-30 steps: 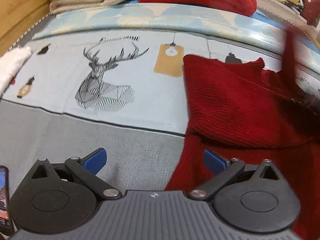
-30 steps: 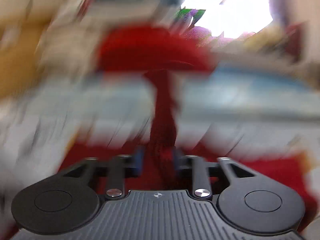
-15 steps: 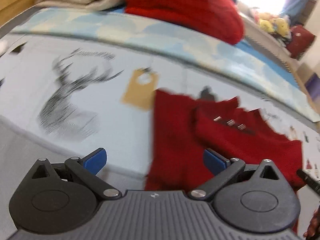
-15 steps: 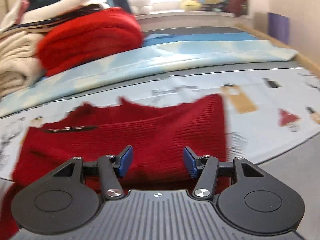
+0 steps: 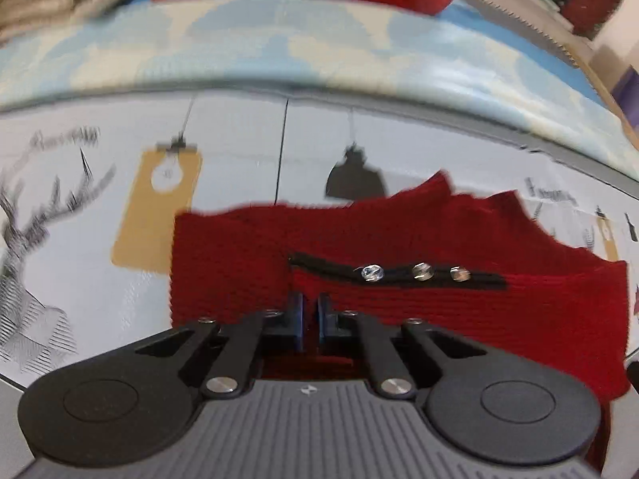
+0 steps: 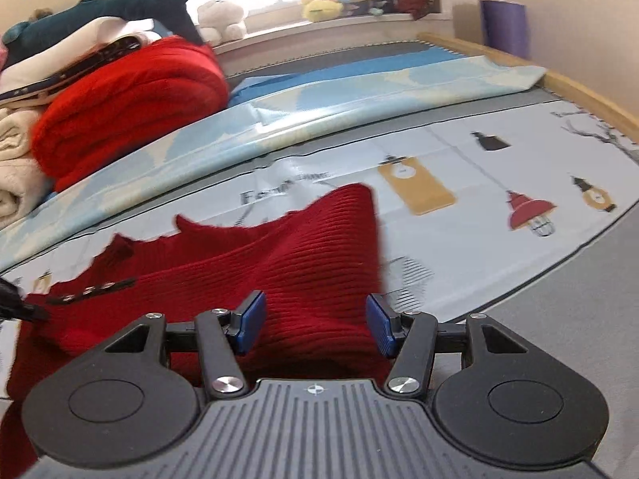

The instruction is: Fold small clothes

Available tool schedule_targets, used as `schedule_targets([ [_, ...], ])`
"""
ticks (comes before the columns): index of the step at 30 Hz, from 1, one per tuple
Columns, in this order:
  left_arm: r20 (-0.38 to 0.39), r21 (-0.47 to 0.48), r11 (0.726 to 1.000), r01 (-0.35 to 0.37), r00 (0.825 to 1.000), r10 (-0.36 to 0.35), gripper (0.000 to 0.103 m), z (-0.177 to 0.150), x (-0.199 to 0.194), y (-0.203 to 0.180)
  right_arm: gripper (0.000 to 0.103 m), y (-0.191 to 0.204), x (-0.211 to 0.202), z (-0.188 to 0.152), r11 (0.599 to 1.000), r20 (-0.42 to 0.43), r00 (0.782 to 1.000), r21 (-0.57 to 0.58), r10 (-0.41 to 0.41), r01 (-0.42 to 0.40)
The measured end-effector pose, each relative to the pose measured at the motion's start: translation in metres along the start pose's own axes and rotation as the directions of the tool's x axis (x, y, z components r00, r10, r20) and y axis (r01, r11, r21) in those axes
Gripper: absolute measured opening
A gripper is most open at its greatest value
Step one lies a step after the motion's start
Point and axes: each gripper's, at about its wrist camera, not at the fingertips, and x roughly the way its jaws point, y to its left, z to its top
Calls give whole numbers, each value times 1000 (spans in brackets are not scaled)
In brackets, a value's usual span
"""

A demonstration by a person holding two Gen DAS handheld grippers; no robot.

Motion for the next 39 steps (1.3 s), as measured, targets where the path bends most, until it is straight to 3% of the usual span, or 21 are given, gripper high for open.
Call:
schedule_targets([
  [4, 118, 12, 995, 95, 988, -96, 6, -7, -61, 2, 57, -7, -5, 3, 999, 59, 998, 40, -5, 3],
  [6, 148, 3, 998, 60, 987, -60, 6, -12, -71, 9, 56, -5, -1, 4, 999, 57, 998, 38, 18, -20],
  [8, 153, -2, 999, -41, 987, 41, 6, -19, -55, 21, 54, 0, 12, 1, 1000, 20, 999, 6, 30, -30],
  [9, 115, -5, 995, -100, 988, 100, 6, -21, -36, 27, 49, 4, 23, -2, 999, -13, 1000, -28, 17, -18],
  [10, 71, 0, 992, -125, 990, 124, 7, -22, -19, 33, 41, 7, 37, -8, 997, -67, 997, -74, -22, 17],
  [11, 28, -8, 991, -133, 991, 133, 8, -26, -3, 39, 42, 8, 54, -15, 992, -124, 990, -119, -62, 47],
  [13, 41, -28, 993, -116, 992, 117, 9, -34, 8, 46, 45, 5, 58, -19, 991, -78, 996, -129, -51, 41],
  [15, 82, -26, 995, -97, 992, 99, 21, -36, -1, 45, 45, 3, 56, -13, 993, -86, 995, -116, -47, 37],
  [17, 99, -42, 998, -45, 994, 49, 65, -38, -15, 44, 45, 2, 47, -4, 994, -62, 997, -103, -54, 47],
  [18, 127, -51, 998, -25, 991, 31, 70, -39, -23, 45, 45, 3, 41, 0, 992, -28, 998, -115, -59, 55],
  [21, 203, -6, 1000, 20, 979, -18, 74, -45, -45, 37, 45, 13, 36, 16, 979, 52, 998, -200, -20, 30],
  [23, 194, 42, 998, 38, 980, -46, 81, -45, -41, 28, 45, 20, 51, 26, 973, 47, 999, -231, -11, 21],
  [27, 67, 114, 991, -77, 995, 70, 84, -48, 11, 9, 47, 31, 109, 31, 967, -89, 993, -248, -77, 53],
  [28, 71, 118, 988, -102, 993, 94, 93, -52, 19, 8, 50, 33, 115, 29, 964, -86, 993, -259, -81, 56],
  [30, 97, 101, 988, -113, 990, 104, 94, -55, 16, 9, 50, 37, 115, 32, 955, -91, 992, -292, -90, 60],
  [32, 90, 70, 995, -73, 994, 66, 94, -55, 9, 14, 48, 34, 105, 40, 967, -89, 994, -250, -67, 43],
  [36, 116, 39, 997, -64, 991, 59, 94, -66, -10, 25, 47, 30, 89, 49, 980, -18, 1000, -197, -26, 22],
  [39, 101, 14, 998, -56, 993, 55, 95, -76, -18, 35, 47, 31, 122, 46, 972, -136, 984, -221, -117, 85],
])
